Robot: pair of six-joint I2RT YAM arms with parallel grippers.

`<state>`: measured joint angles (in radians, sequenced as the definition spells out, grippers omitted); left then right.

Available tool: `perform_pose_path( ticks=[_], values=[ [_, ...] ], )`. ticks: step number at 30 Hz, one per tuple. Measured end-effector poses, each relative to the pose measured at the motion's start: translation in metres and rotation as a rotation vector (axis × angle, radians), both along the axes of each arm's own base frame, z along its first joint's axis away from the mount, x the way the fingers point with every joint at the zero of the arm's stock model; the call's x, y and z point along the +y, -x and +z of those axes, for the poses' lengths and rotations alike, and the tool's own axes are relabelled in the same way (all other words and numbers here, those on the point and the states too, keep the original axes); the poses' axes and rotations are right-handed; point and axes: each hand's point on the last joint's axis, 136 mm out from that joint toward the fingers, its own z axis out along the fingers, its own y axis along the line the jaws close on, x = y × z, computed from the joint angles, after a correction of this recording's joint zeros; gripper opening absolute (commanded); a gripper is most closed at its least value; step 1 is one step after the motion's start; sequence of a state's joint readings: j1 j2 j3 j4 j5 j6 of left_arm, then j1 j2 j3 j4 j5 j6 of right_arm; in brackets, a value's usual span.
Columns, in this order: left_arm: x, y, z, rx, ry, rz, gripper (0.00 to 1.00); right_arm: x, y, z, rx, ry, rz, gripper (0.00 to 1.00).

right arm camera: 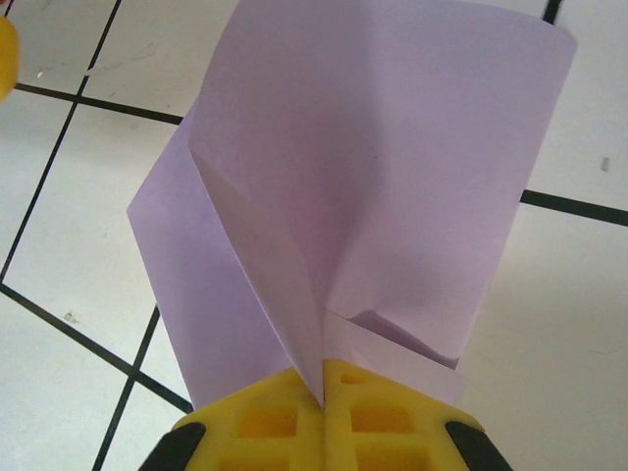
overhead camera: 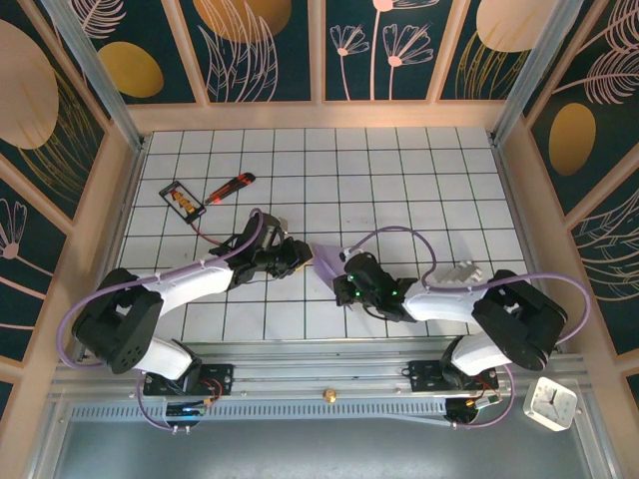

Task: Fold a paper plane with a square sheet of paper (pick it up from the middle)
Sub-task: Fourth fold the wing at the center of the table.

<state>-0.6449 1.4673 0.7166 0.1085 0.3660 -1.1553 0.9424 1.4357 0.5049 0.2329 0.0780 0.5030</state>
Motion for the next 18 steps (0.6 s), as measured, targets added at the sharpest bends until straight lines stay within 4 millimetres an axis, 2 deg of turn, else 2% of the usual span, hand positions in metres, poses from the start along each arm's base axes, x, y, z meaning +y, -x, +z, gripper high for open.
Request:
perform_pose_path(
  ticks=[5, 12, 18],
  values=[
    [-0.008, 0.006, -0.004, 0.020, 0.026, -0.025, 0.05, 0.002, -0.001, -0.008, -0.011, 0.051, -0.010, 0.00],
    [-0.013, 0.013, -0.025, 0.078, 0.039, -0.045, 0.00, 0.000, 0.003, -0.016, -0.006, 0.081, -0.026, 0.00],
    [-0.011, 0.019, -0.048, 0.130, 0.028, -0.041, 0.00, 0.001, 0.003, -0.016, 0.004, 0.038, -0.052, 0.00]
  ],
)
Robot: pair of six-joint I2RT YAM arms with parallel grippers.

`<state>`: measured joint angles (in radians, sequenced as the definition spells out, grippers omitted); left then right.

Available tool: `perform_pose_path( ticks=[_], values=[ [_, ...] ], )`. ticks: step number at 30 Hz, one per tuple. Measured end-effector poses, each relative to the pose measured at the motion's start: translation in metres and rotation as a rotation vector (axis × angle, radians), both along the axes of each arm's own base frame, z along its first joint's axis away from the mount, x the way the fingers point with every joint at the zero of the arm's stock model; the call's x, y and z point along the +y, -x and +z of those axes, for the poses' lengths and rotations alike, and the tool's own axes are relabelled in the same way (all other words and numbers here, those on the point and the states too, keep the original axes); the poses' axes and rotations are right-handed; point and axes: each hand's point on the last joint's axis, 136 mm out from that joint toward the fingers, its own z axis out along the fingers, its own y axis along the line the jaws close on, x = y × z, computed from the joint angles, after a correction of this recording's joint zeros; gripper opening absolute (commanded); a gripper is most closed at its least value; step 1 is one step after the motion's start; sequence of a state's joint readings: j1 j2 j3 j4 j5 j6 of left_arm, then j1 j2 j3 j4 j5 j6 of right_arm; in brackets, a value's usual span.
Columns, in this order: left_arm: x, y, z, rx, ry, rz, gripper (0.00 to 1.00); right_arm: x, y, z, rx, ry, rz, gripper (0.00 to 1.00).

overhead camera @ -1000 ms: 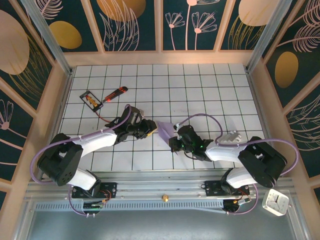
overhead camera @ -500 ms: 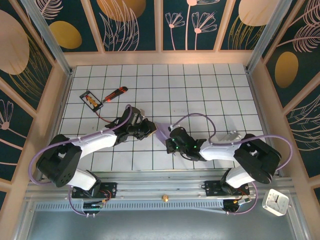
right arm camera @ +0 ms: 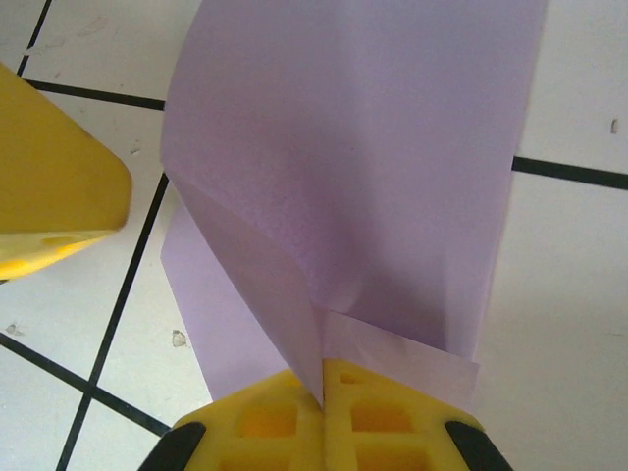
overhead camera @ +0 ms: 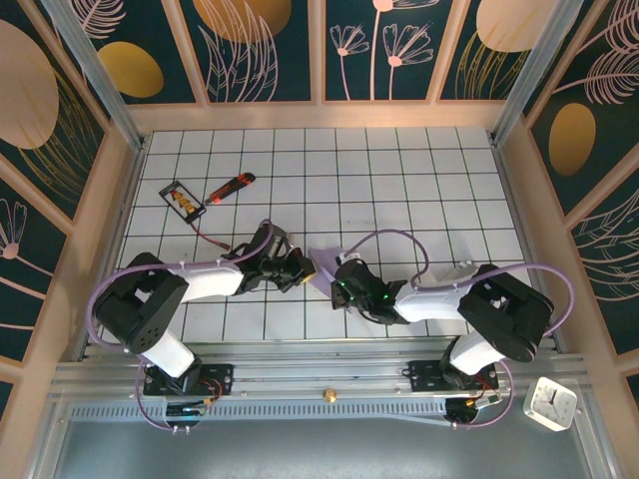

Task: Fold a paper plane with a square sheet of paper (pick it up from the middle)
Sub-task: Fourth fold the wing at the center of the table.

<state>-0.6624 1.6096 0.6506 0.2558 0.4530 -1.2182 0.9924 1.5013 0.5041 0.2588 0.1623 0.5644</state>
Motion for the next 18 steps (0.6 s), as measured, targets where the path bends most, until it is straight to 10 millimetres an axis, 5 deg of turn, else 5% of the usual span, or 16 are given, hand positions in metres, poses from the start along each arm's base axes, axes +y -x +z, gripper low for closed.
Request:
perform_pose_path(
  ticks=[18],
  values=[
    [-0.004, -0.003, -0.020, 0.014, 0.010, 0.002, 0.00, -0.009, 0.009, 0.001, 0.048, -0.201, -0.062, 0.00]
  ],
)
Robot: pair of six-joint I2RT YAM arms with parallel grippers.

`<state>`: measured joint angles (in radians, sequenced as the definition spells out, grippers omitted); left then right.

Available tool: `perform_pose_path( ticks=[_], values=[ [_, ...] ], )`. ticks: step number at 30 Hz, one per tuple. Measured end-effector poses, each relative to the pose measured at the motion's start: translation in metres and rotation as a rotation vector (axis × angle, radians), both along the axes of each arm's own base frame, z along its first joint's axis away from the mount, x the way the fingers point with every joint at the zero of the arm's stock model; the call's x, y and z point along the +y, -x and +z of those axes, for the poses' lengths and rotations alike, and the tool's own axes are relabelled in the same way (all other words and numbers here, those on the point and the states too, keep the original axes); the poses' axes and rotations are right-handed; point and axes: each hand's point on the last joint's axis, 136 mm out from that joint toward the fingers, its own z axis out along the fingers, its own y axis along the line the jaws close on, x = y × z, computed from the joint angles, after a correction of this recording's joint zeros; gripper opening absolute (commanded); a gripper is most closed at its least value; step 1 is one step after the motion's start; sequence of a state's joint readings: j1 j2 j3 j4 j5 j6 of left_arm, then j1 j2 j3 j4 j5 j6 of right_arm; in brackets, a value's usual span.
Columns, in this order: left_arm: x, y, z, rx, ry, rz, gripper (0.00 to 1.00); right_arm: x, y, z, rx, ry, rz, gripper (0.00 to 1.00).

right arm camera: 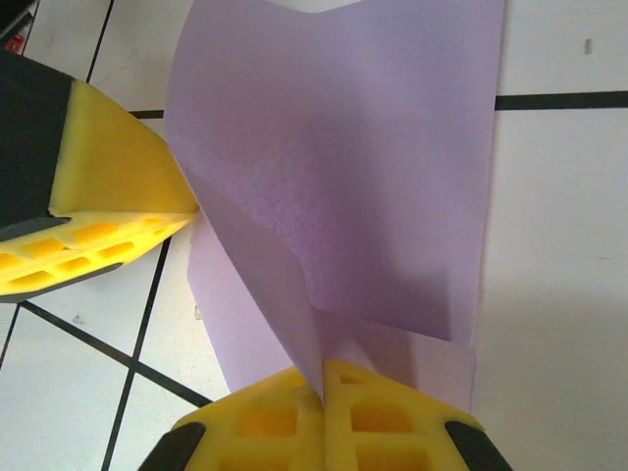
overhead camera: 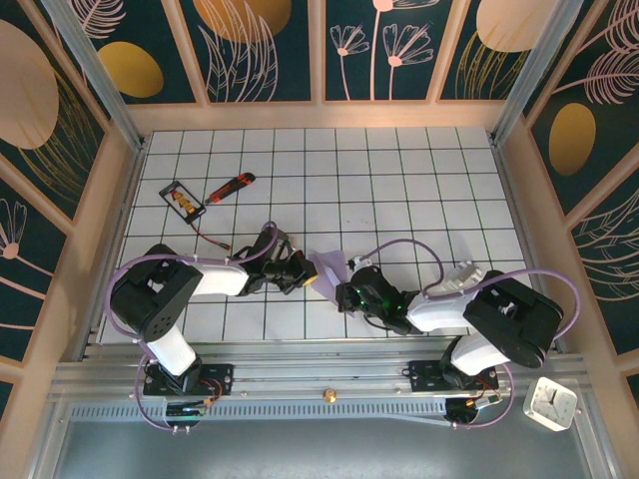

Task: Fold a paper plane with a square sheet of paper (pick it up from the middle)
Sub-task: Fourth fold the wing at the center of the table.

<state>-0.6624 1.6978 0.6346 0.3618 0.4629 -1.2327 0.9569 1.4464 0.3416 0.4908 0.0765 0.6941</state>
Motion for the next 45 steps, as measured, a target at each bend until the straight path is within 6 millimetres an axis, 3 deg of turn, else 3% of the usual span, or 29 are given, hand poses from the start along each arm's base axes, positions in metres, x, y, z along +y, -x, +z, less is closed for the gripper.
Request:
perform_pose_path(
  ticks=[5, 21, 24, 29, 32, 38, 42, 45],
  values=[
    [0.003, 0.002, -0.015, 0.027, -0.026, 0.001, 0.00, -0.005, 0.002, -0.002, 0.037, -0.063, -0.032, 0.00],
    [0.003, 0.002, -0.015, -0.031, -0.048, -0.043, 0.00, -0.014, 0.001, 0.005, 0.086, -0.210, -0.105, 0.00],
    [0.004, -0.002, -0.004, -0.069, -0.045, -0.035, 0.02, -0.014, -0.002, 0.009, 0.078, -0.230, -0.088, 0.00],
    [0.004, -0.015, 0.040, -0.188, -0.001, -0.001, 0.02, -0.006, -0.002, 0.017, 0.043, -0.243, -0.002, 0.00],
    [0.006, -0.019, 0.056, -0.229, 0.013, 0.023, 0.01, 0.004, -0.003, 0.019, 0.020, -0.228, 0.062, 0.00],
    [0.019, -0.013, 0.052, -0.206, -0.017, 0.074, 0.00, 0.023, -0.012, 0.024, -0.030, -0.190, 0.150, 0.00],
    [0.032, -0.007, 0.047, -0.195, -0.055, 0.102, 0.00, 0.026, -0.012, 0.017, -0.032, -0.152, 0.180, 0.00],
    [0.036, -0.009, 0.055, -0.217, -0.059, 0.119, 0.00, 0.026, -0.010, 0.010, -0.026, -0.118, 0.197, 0.00]
  ],
)
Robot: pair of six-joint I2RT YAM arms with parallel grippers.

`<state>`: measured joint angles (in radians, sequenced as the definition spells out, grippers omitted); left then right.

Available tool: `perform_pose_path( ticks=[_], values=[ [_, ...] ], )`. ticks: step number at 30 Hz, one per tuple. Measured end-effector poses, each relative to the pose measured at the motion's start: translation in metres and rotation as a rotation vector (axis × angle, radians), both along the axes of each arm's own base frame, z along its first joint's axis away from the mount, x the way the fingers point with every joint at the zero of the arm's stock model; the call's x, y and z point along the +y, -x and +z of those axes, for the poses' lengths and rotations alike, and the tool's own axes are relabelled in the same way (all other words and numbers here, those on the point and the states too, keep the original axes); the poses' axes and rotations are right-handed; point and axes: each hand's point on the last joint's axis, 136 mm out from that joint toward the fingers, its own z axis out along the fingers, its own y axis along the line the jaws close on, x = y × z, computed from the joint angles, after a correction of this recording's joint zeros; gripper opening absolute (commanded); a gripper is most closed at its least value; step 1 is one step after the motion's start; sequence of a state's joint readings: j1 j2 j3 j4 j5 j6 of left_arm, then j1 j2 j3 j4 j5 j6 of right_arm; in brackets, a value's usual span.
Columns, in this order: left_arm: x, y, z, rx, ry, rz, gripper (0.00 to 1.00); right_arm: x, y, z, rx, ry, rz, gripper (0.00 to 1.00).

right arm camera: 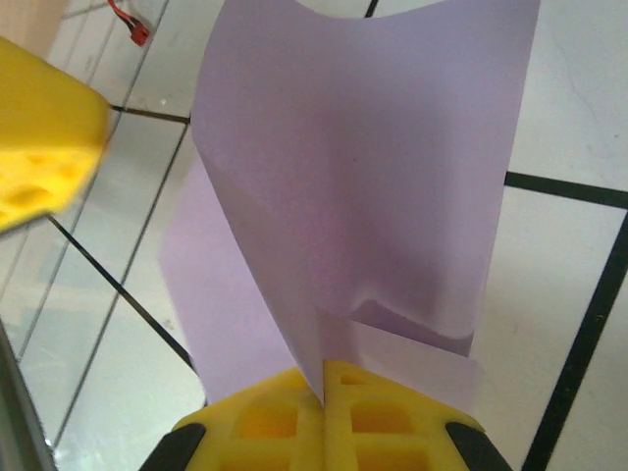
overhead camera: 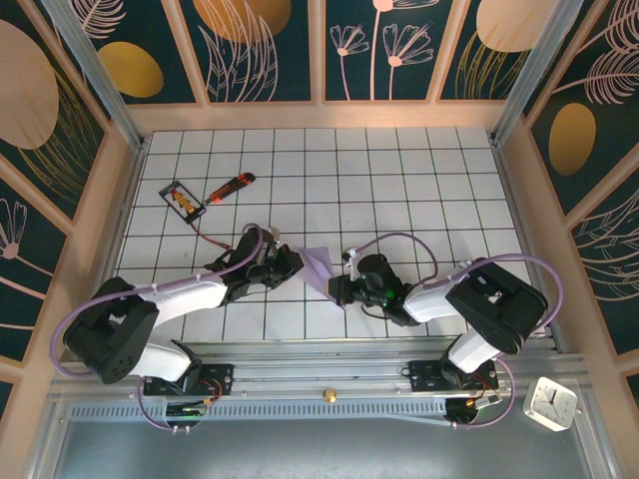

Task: Fold a paper plane with a square sheet of paper (pick it up from the middle)
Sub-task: Fourth fold the wing at the center of the table.

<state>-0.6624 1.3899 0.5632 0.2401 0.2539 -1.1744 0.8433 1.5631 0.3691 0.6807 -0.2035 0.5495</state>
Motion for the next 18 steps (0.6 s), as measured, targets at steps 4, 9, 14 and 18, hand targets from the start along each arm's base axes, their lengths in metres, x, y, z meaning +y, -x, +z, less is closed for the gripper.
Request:
perform_pose_path(
  ticks=[4, 9, 14, 18],
  values=[
    [0.000, -0.001, 0.008, -0.022, 0.012, 0.001, 0.00, 0.002, 0.005, -0.003, -0.002, 0.018, 0.022, 0.00],
    [-0.004, 0.003, -0.009, 0.026, 0.000, -0.022, 0.00, 0.002, 0.005, -0.003, 0.011, 0.004, 0.008, 0.00],
    [-0.008, 0.004, -0.028, 0.070, -0.002, -0.032, 0.00, -0.001, 0.009, -0.003, 0.046, -0.049, -0.032, 0.00],
    [-0.012, 0.001, -0.039, 0.090, 0.005, -0.030, 0.00, -0.005, 0.012, -0.008, 0.085, -0.083, -0.065, 0.00]
  ],
)
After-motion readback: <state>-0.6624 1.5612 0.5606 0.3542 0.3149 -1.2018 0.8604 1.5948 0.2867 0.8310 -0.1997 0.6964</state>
